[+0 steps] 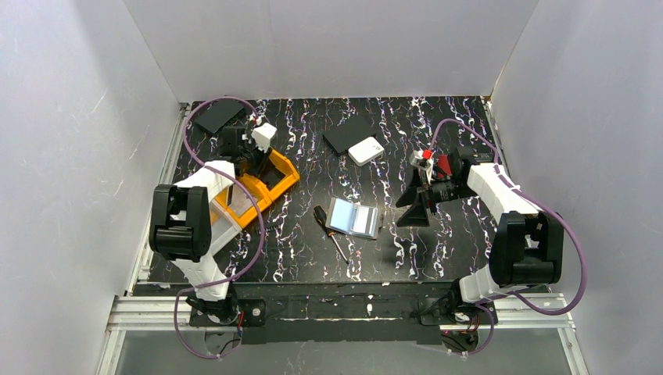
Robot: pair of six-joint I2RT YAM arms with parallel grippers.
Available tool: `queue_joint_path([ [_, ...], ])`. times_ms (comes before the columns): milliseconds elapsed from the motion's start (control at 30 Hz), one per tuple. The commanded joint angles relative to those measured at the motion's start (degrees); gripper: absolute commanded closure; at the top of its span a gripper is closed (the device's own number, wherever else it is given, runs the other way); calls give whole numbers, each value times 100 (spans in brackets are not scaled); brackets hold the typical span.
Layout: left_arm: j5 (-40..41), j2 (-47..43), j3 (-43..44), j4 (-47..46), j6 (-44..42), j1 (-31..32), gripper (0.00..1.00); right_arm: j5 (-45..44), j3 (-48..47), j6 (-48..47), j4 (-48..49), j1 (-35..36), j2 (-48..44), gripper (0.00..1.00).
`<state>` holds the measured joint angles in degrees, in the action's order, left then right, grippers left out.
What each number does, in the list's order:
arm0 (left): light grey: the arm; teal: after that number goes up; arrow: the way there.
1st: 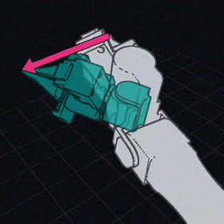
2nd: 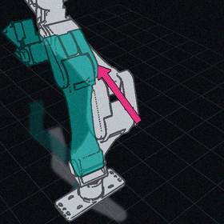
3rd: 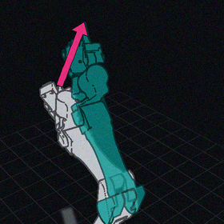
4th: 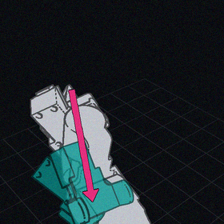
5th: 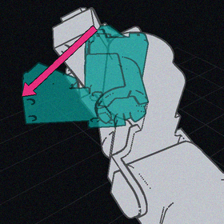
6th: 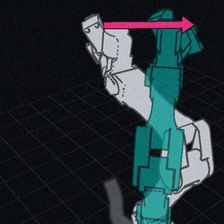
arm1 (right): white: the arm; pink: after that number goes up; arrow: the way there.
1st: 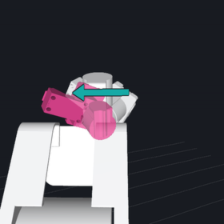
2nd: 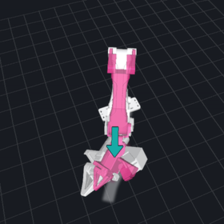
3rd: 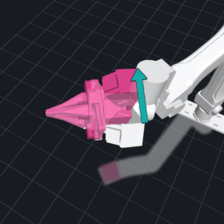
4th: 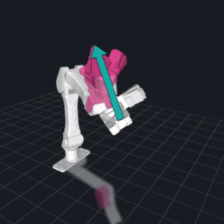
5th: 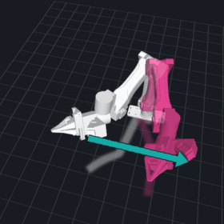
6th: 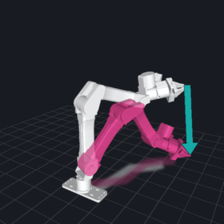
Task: Take the credit cards out of the card holder
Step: Place the credit card in the storage box.
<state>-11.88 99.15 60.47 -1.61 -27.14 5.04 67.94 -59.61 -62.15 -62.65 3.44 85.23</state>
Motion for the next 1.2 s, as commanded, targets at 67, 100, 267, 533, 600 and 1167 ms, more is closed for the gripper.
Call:
queue_joint_path([
  [67,584,-387,511,60,276,-38,63,209,-112,-93,-93,-28,12,2],
  [100,634,-409,564,101,286,-34,63,206,-112,-95,-104,-28,16,2],
  [267,655,-795,723,127,616,-36,58,201,-125,-132,-124,-28,-4,2],
  [533,-783,-2063,718,914,2822,-101,24,-1,-148,-338,-208,-52,-91,2],
  [600,-1184,-2334,602,1139,3477,-116,22,-81,-135,-347,-190,-69,-117,2],
  [1167,60,-4540,-2066,952,6274,3015,21,-467,-24,63,263,-283,-70,2],
])
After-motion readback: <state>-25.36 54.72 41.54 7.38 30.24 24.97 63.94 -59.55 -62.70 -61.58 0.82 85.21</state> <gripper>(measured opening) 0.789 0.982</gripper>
